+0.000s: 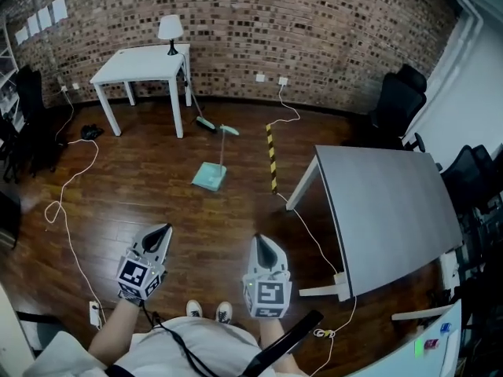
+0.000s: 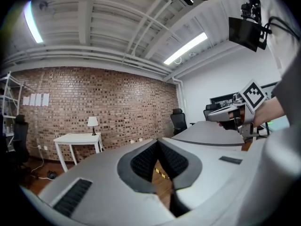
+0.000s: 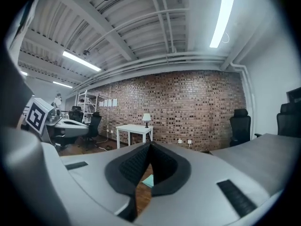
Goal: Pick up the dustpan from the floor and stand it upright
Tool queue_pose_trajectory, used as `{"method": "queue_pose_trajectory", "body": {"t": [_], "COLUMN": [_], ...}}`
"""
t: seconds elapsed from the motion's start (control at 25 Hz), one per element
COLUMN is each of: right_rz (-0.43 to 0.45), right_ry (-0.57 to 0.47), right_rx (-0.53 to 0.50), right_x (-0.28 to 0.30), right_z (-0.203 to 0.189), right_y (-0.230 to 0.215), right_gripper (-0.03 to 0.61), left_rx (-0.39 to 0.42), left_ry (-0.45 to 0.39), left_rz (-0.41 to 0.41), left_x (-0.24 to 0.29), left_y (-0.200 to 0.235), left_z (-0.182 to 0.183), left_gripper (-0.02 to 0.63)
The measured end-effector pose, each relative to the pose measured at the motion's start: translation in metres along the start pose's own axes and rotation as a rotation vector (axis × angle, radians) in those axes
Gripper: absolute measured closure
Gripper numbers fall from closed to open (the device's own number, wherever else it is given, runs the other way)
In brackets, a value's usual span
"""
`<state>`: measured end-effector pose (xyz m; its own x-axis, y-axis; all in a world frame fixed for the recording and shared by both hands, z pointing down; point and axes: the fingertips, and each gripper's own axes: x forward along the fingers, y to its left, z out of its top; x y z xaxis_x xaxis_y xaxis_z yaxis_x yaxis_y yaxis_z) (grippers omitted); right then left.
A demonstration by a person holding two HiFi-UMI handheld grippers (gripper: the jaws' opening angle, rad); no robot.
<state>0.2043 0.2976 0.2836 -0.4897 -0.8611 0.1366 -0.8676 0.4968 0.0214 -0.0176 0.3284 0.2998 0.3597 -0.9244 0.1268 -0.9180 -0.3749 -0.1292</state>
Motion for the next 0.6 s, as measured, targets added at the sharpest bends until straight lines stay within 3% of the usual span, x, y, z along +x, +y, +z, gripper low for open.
{"method": "queue_pose_trajectory", "body": {"t": [0.2, 0.6], "right_rz": [0.024, 0.022], "right_ry": [-0.005, -0.015], "right_rx": [-0.029, -0.042], "right_x": [0.007, 0.010], "right_z": [0.006, 0.013], "right_y": [0.032, 0.047], "right_gripper": [0.600, 0.600], "left_rx": [0.004, 0.004], "left_ry": [-0.001, -0.021], "left_rz": [-0.010, -0.038], "left_x": [-0.017, -0.021], "left_y": [0.009, 0.011], "left_z": [0.002, 0.004], "left_gripper": [0.614, 0.614]}}
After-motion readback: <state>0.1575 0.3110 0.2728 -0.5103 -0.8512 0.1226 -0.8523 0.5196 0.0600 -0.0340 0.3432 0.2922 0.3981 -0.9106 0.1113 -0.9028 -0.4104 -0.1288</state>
